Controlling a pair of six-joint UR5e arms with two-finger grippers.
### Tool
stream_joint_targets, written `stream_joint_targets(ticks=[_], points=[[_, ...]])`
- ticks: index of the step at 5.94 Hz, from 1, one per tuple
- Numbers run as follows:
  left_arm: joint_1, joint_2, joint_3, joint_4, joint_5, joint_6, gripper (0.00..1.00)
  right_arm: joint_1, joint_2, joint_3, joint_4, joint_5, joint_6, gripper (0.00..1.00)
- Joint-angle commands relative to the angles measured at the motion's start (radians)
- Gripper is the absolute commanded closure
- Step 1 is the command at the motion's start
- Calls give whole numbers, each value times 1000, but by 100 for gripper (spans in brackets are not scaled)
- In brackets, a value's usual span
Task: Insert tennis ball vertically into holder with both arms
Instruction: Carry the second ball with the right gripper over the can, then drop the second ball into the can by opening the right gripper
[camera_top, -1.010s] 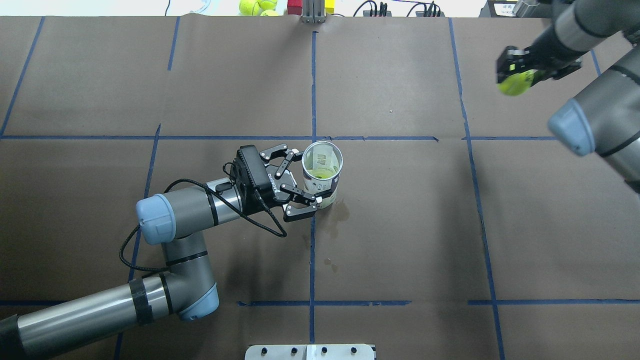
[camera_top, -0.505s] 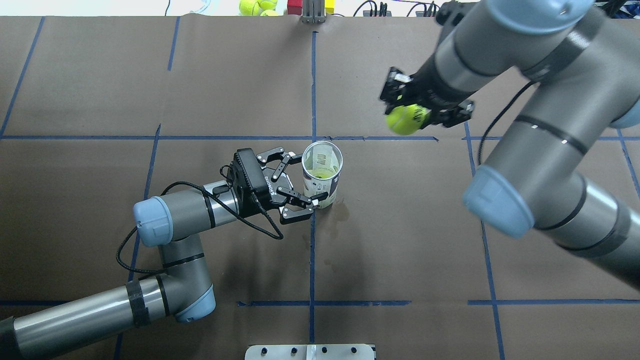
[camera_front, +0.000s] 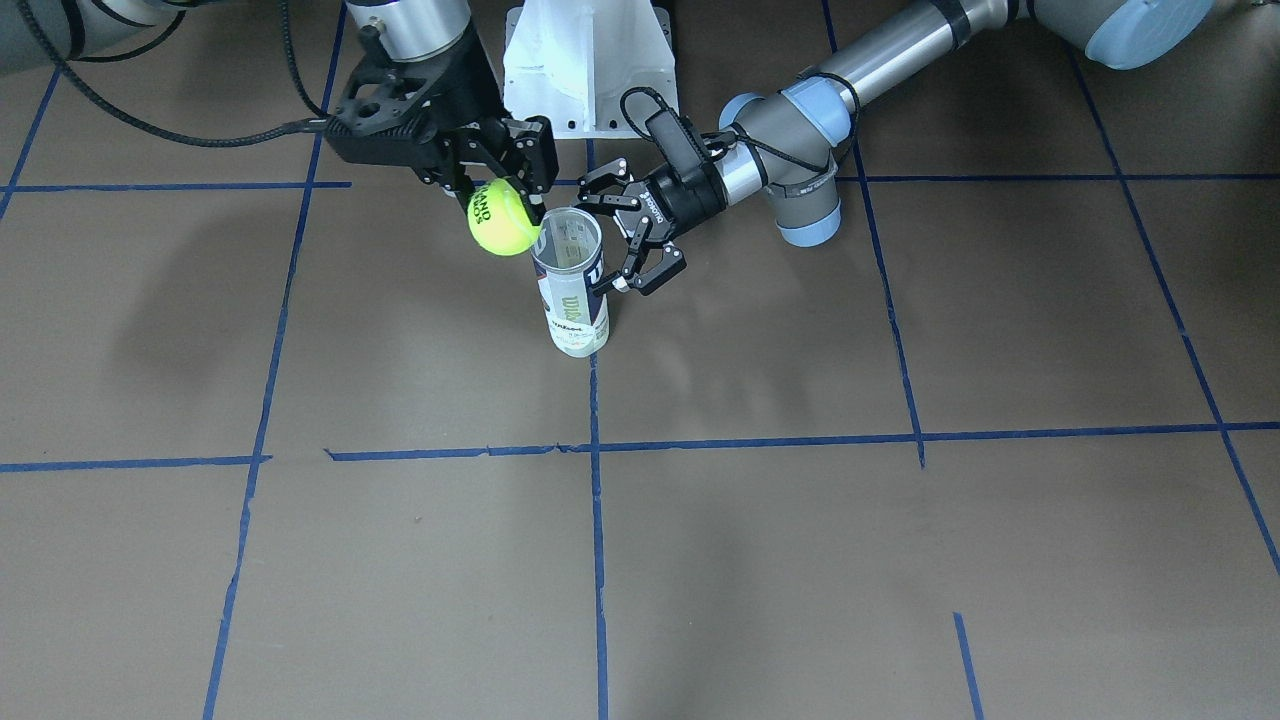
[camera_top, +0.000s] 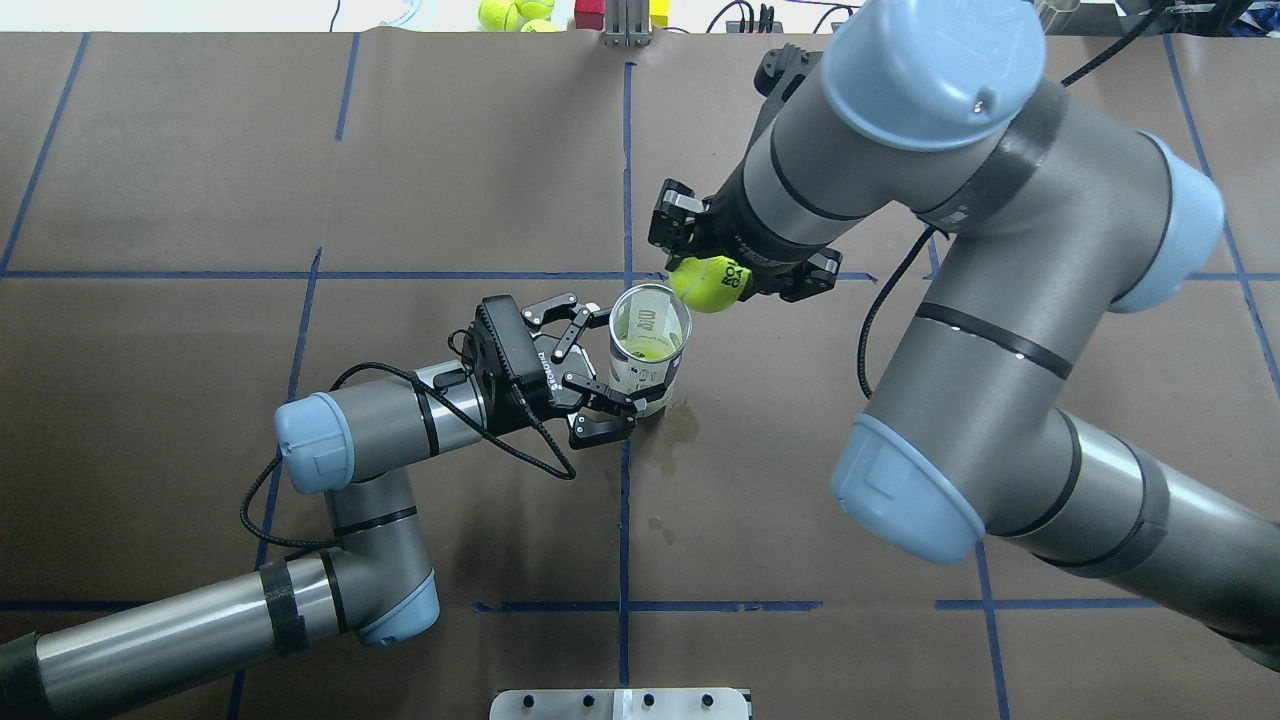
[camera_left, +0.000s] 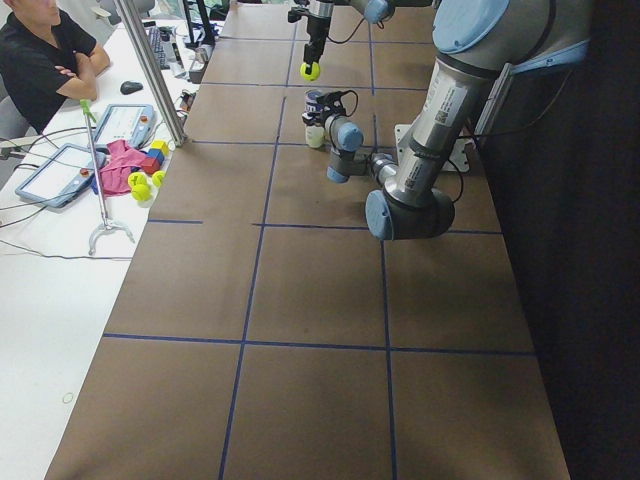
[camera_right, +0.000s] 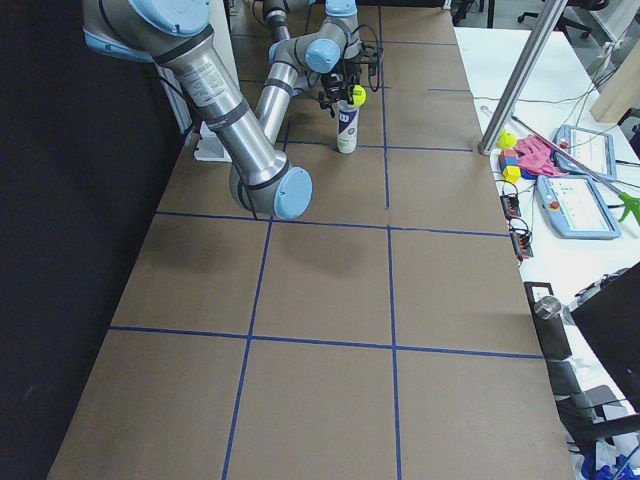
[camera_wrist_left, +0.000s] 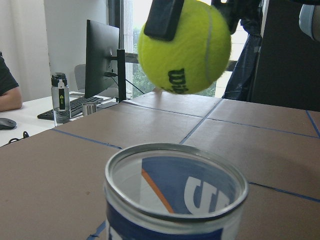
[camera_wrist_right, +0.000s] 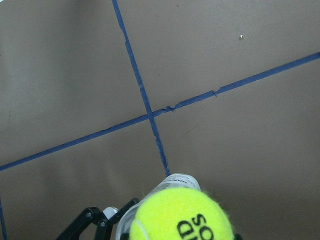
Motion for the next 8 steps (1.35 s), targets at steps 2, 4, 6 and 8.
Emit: stream_joint_targets(ticks=[2, 4, 6, 8], points=[[0, 0, 1, 0, 0, 2, 0, -38, 27, -30, -8, -22, 4, 99], [2, -2, 1, 0, 0, 0, 0, -52, 30, -34, -8, -23, 4, 86], [2, 0, 1, 0, 0, 0, 1, -57, 65, -86, -8, -28, 18, 1], [0, 3, 1, -2, 0, 0, 1, -54, 69, -76, -23, -19, 24, 0]])
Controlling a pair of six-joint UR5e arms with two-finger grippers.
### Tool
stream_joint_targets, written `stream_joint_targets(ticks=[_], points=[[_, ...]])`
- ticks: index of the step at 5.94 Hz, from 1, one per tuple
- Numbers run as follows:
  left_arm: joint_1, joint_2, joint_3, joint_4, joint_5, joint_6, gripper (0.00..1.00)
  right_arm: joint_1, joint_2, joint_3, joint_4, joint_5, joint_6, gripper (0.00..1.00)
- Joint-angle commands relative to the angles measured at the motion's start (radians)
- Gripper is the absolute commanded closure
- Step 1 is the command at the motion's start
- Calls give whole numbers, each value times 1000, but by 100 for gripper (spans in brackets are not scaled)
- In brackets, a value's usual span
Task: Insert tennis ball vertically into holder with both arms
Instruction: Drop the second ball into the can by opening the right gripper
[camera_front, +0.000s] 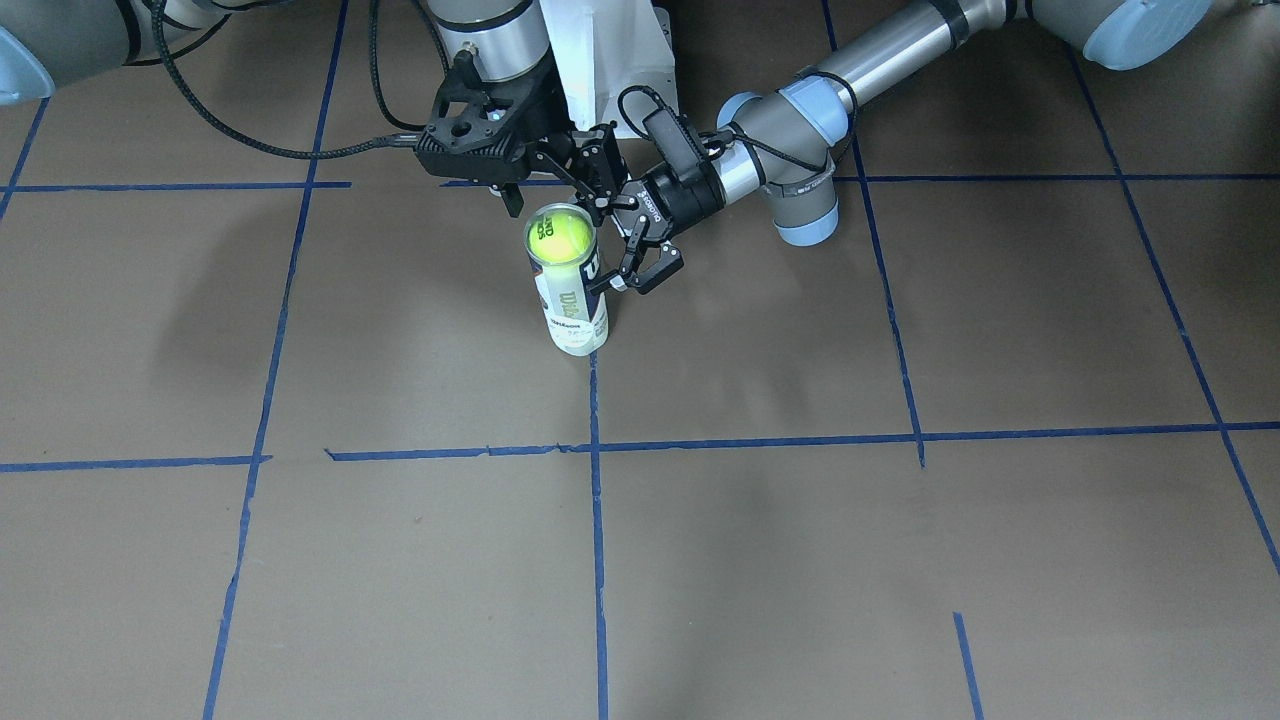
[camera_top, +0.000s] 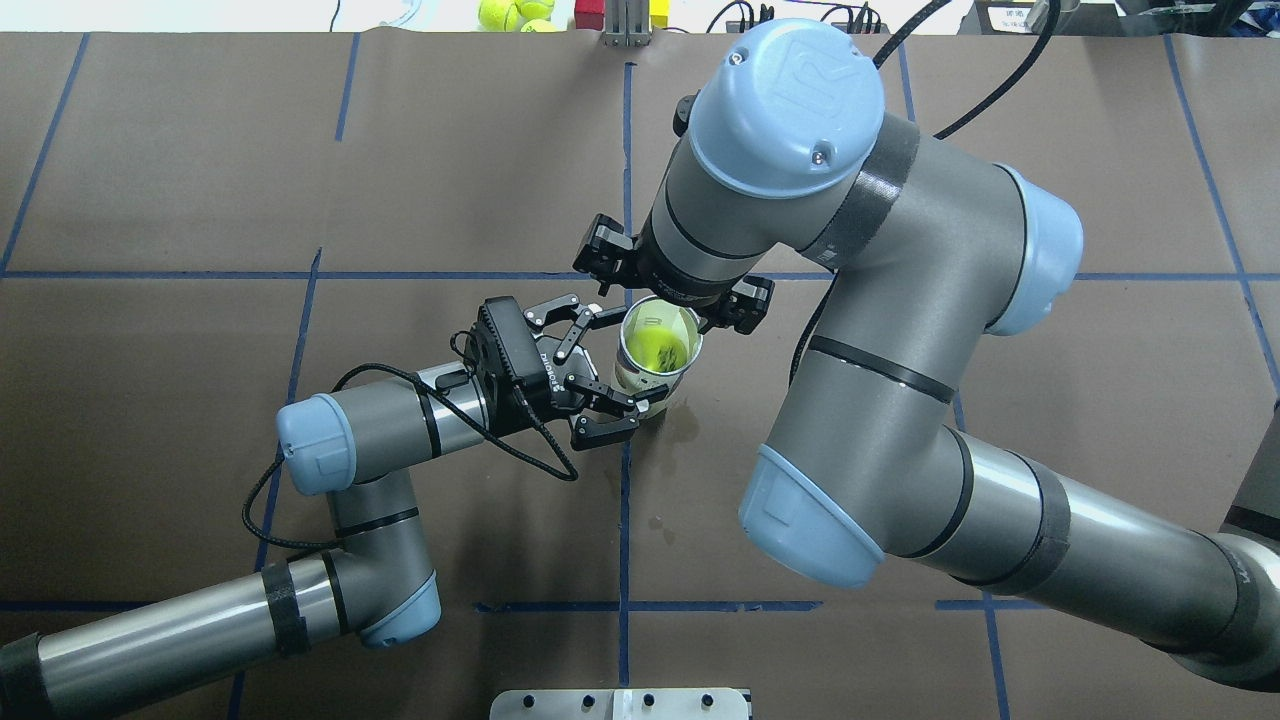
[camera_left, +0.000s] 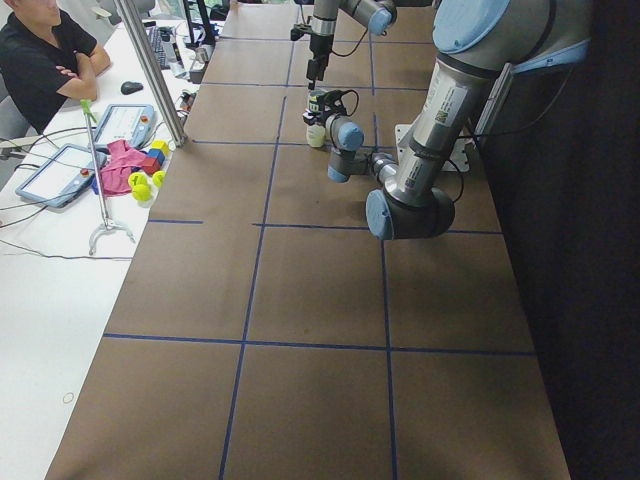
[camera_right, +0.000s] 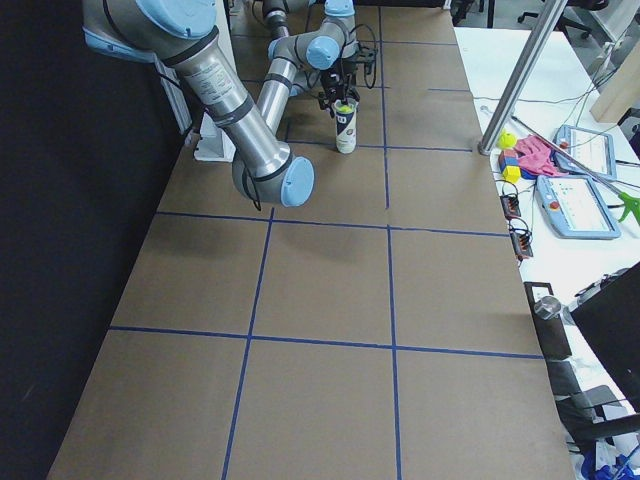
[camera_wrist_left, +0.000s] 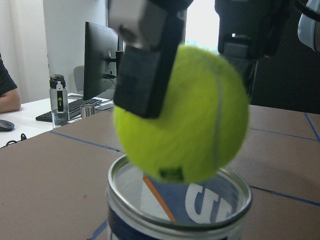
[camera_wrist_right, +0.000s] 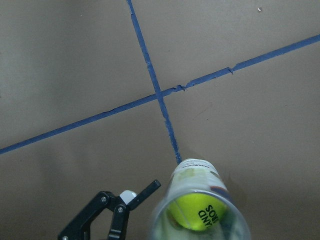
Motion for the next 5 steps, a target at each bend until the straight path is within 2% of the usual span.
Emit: stream_joint_targets(ticks=[1, 2, 3, 4, 5], points=[[-1, 7, -2, -4, 0, 2, 1, 31, -5, 91, -108, 11, -1, 0], [-1, 11, -21, -4, 0, 0, 0, 116, -41, 153, -157, 47, -1, 0], [-3, 45, -70, -4, 0, -2, 0, 258, -143, 217, -159, 161, -10, 0], [-1, 90, -127, -4, 0, -2, 0, 358, -258, 268, -153, 234, -121, 0], [-1, 143, -193, -4, -3, -2, 0, 411, -314, 254, -155, 244, -303, 0]])
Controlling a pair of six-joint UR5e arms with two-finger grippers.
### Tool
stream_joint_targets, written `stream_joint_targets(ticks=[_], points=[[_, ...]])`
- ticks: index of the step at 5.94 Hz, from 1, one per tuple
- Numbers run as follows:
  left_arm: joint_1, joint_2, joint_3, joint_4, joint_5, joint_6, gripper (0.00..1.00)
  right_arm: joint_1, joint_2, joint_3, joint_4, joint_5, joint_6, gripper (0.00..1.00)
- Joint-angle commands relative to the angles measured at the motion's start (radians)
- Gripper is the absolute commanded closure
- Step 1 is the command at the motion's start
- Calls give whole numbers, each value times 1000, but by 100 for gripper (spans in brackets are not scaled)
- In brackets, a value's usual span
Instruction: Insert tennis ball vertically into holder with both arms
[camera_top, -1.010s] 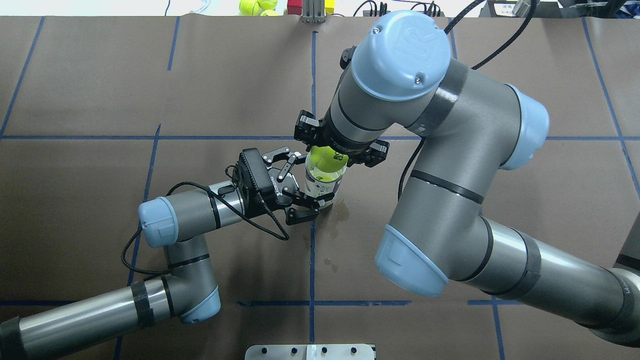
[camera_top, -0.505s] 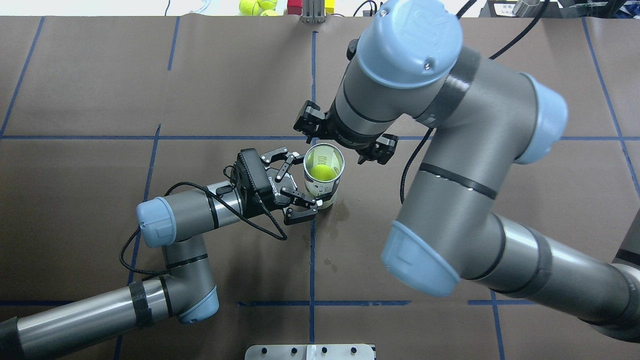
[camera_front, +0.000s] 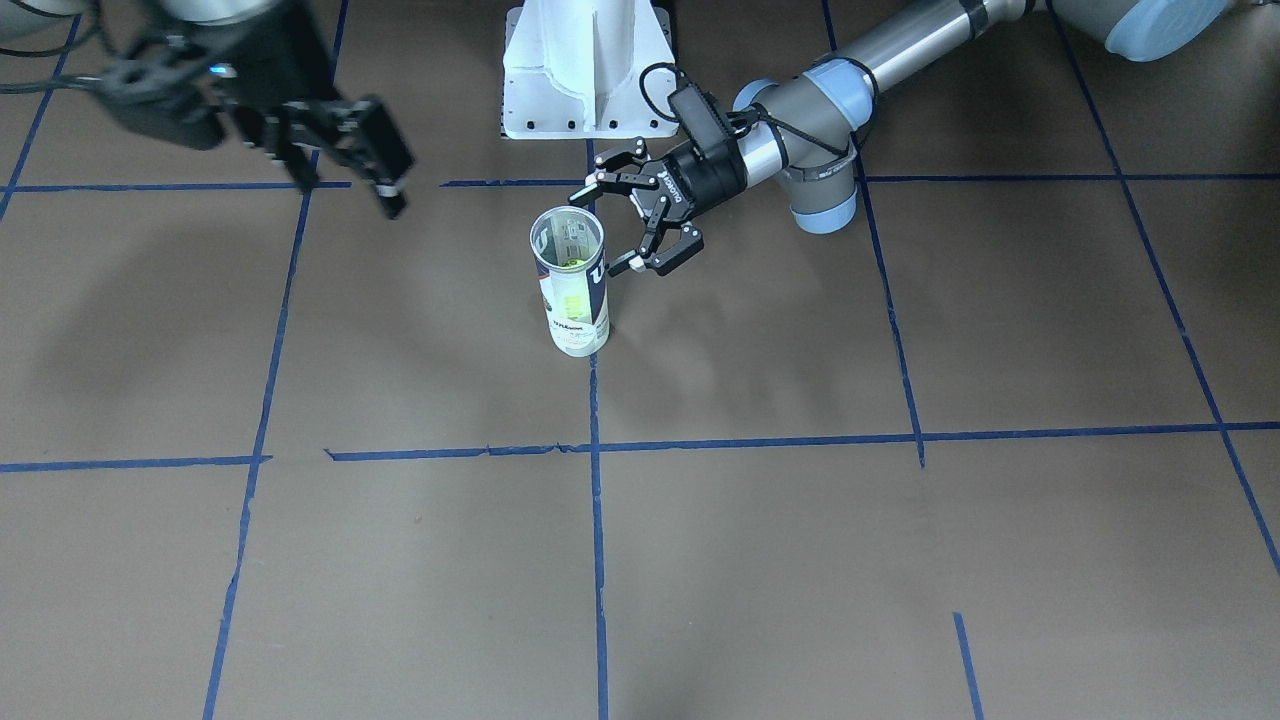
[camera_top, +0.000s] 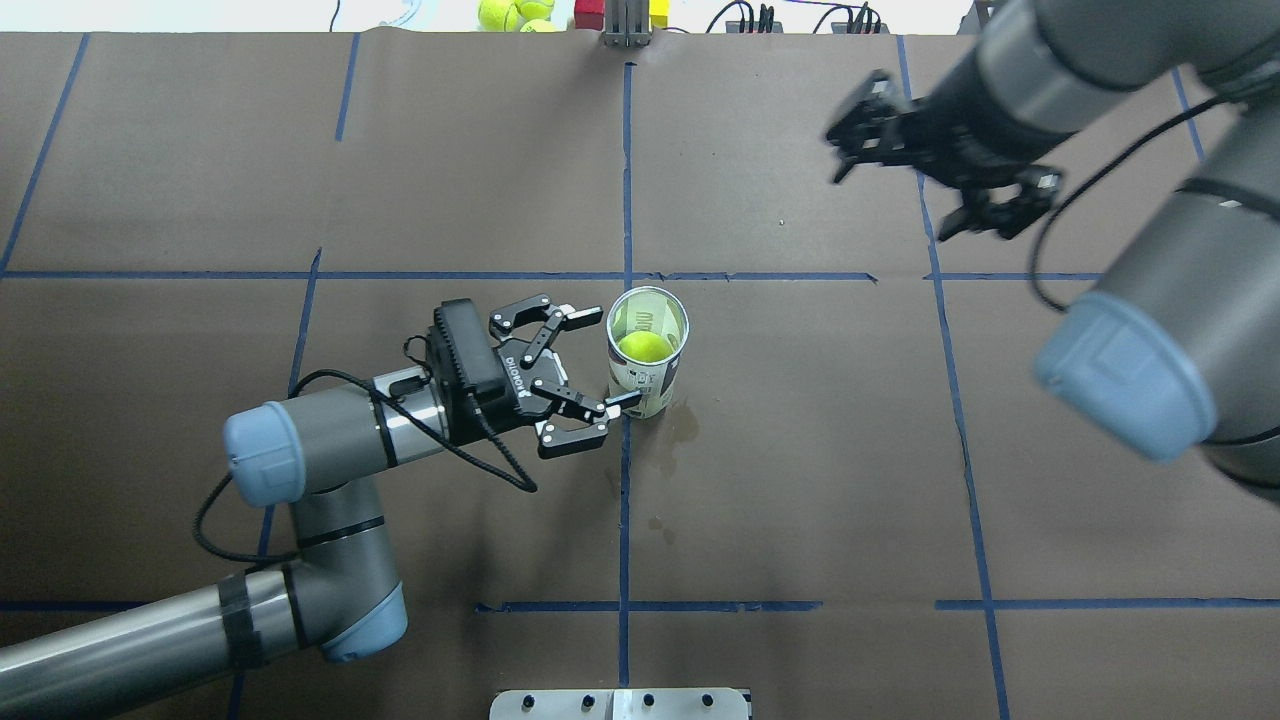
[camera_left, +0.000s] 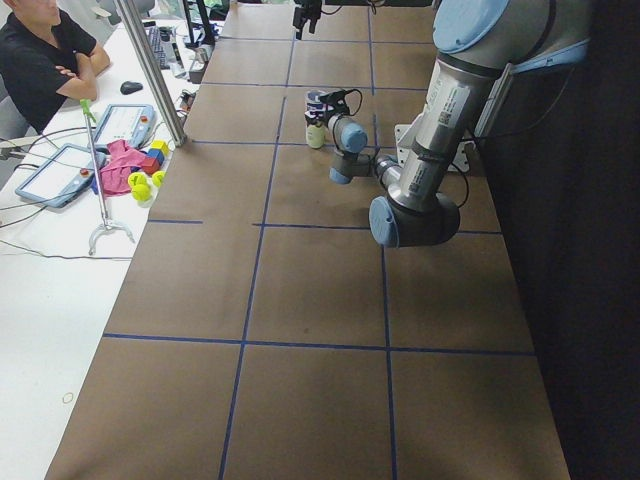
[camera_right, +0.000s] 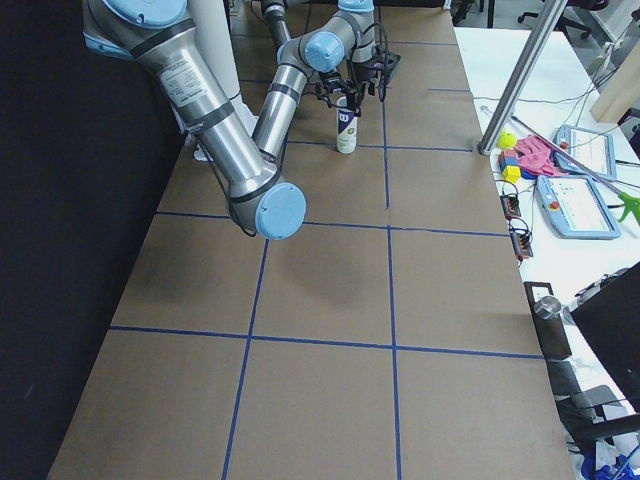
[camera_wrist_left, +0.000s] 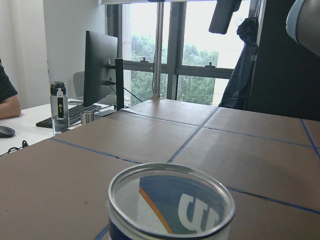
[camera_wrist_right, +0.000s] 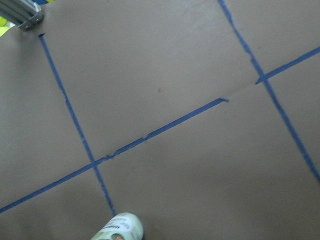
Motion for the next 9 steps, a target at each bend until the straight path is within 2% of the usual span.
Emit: stream_joint_targets(ticks=[1, 2, 3, 4, 5, 6, 7, 8, 9], points=[[0, 92, -120, 3, -4, 0, 0, 127, -146, -29, 10, 25, -345, 0], [-1, 150, -178, 2, -4, 0, 0, 205, -209, -75, 10, 25, -616, 0], [-3, 210, -236, 3, -2, 0, 1, 274, -279, -109, 10, 28, -810, 0], [-12, 245, -261, 3, 2, -2, 0, 340, -312, -176, 11, 51, -990, 0], [-95, 271, -246, 18, 4, 0, 0, 406, -315, -250, 17, 118, -1142, 0], [-184, 293, -220, 69, 4, -2, 0, 430, -334, -299, 113, 128, -1190, 0], [-287, 371, -209, 127, 2, -35, 0, 463, -381, -412, 310, 131, -1192, 0], [-337, 452, -208, 200, -1, -145, 0, 471, -418, -570, 564, 166, -1203, 0], [-402, 477, -174, 263, -2, -153, 0, 471, -449, -665, 712, 175, -1208, 0]])
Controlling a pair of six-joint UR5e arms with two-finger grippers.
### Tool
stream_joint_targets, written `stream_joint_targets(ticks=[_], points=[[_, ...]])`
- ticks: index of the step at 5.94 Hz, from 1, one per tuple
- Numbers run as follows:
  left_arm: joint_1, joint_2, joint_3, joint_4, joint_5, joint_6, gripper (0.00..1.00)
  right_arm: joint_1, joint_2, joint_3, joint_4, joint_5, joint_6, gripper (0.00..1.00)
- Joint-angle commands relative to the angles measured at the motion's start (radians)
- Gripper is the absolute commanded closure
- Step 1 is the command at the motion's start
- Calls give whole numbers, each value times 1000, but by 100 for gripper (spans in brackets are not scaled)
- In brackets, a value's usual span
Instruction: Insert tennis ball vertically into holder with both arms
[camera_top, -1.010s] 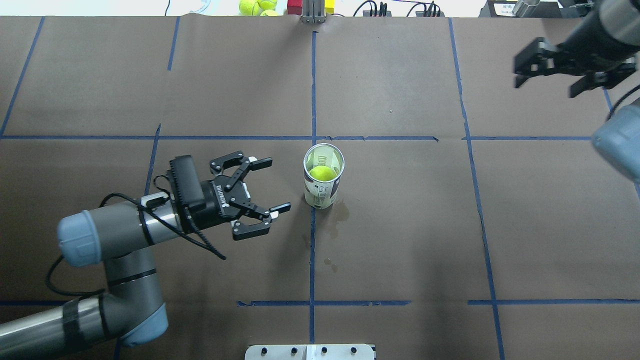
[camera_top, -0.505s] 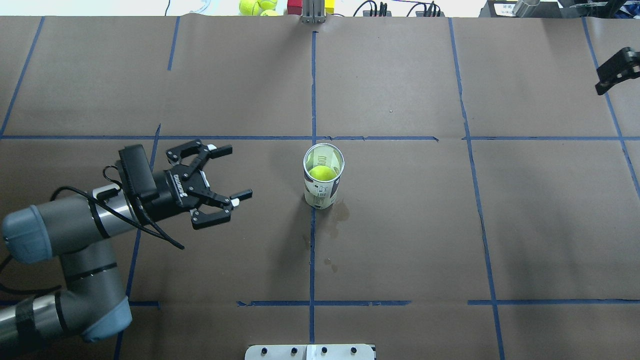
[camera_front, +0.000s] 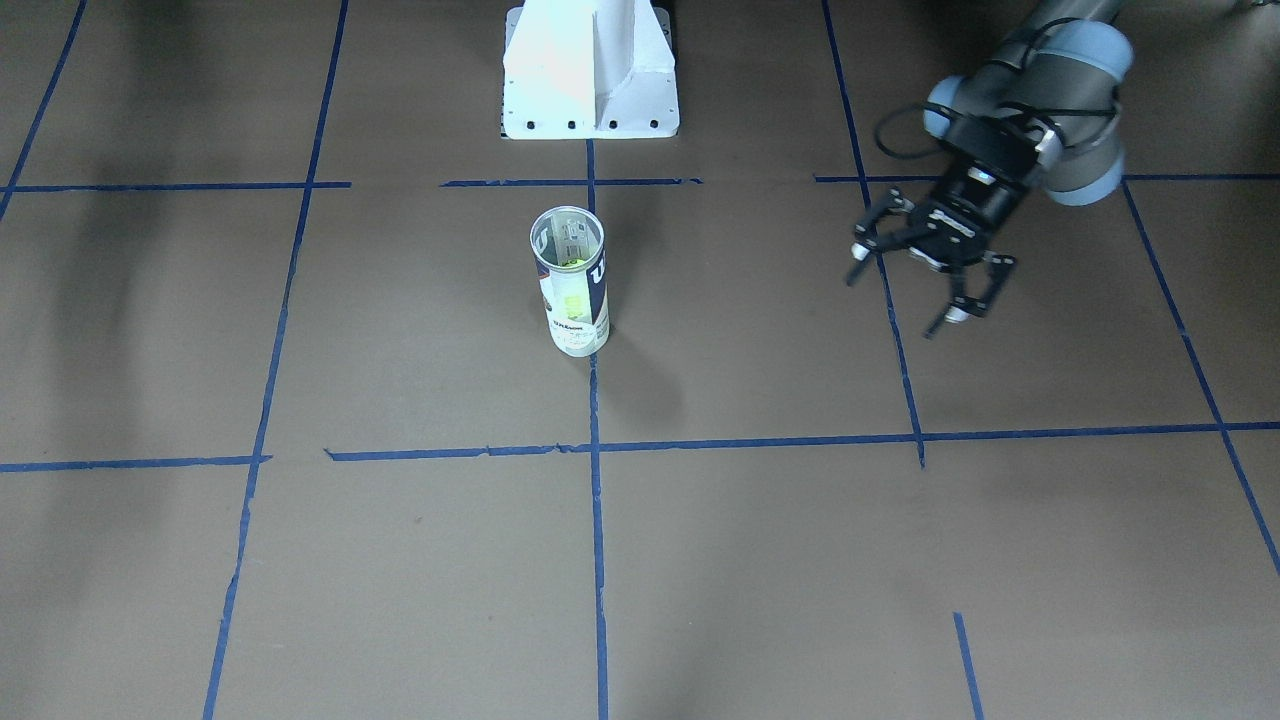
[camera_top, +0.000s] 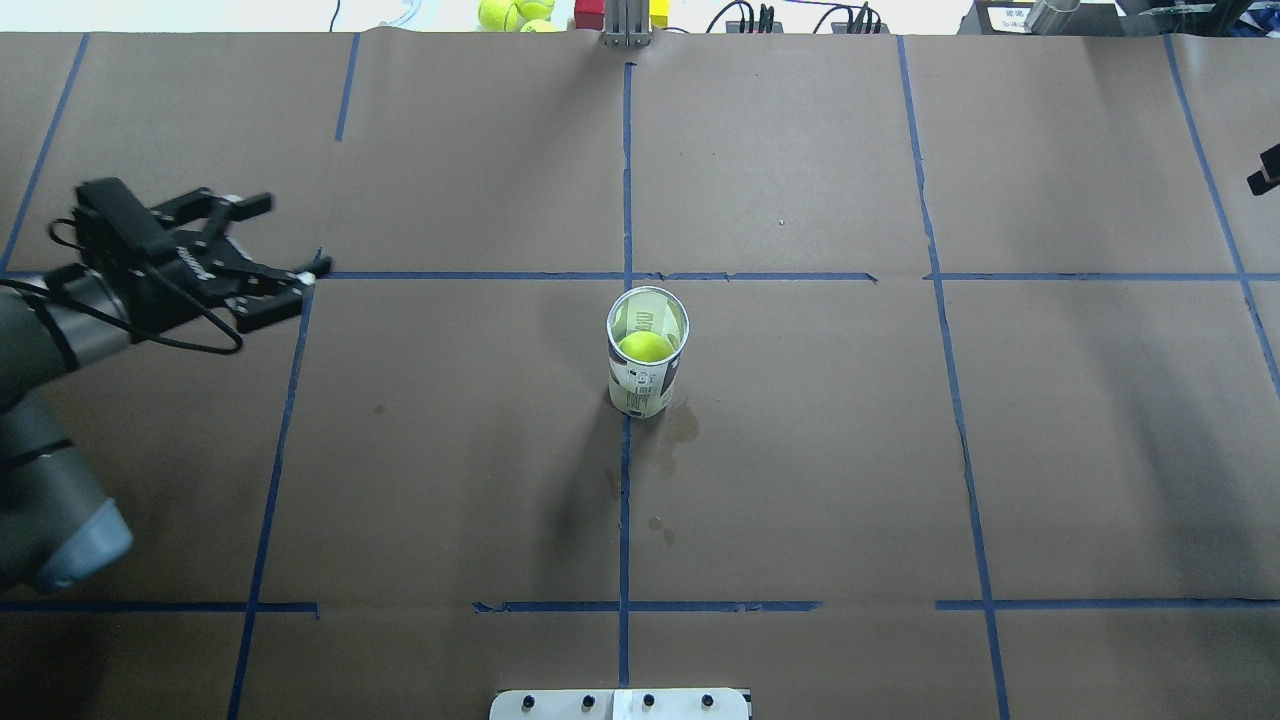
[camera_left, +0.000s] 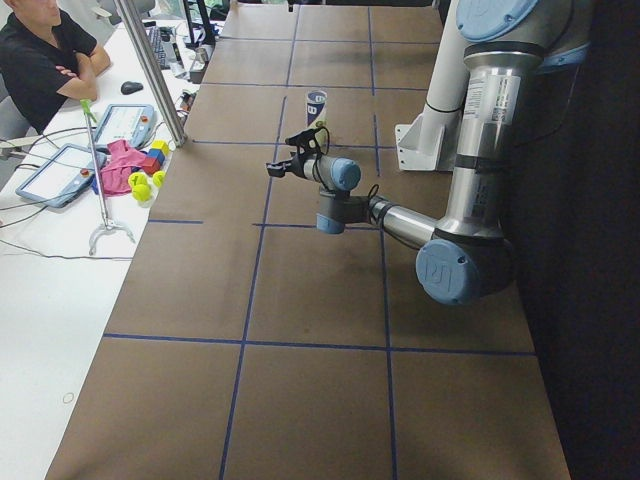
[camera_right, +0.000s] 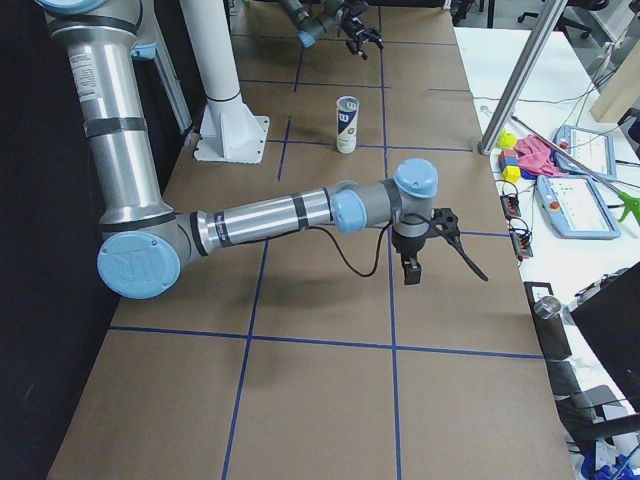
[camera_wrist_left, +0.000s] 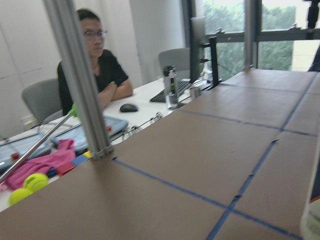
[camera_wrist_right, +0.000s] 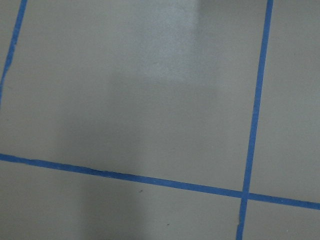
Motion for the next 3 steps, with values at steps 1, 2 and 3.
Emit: stream_joint_targets(ticks=[1, 2, 3], points=[[-152, 41, 14, 217, -75, -31, 0, 6, -63, -133, 190, 26, -30, 0], [-308, 21, 6, 488, -281, -29, 0, 26, -86, -140, 188, 32, -129, 0], [-460, 21, 14, 661, -488, -16, 1, 47, -85, -147, 188, 34, -142, 0]])
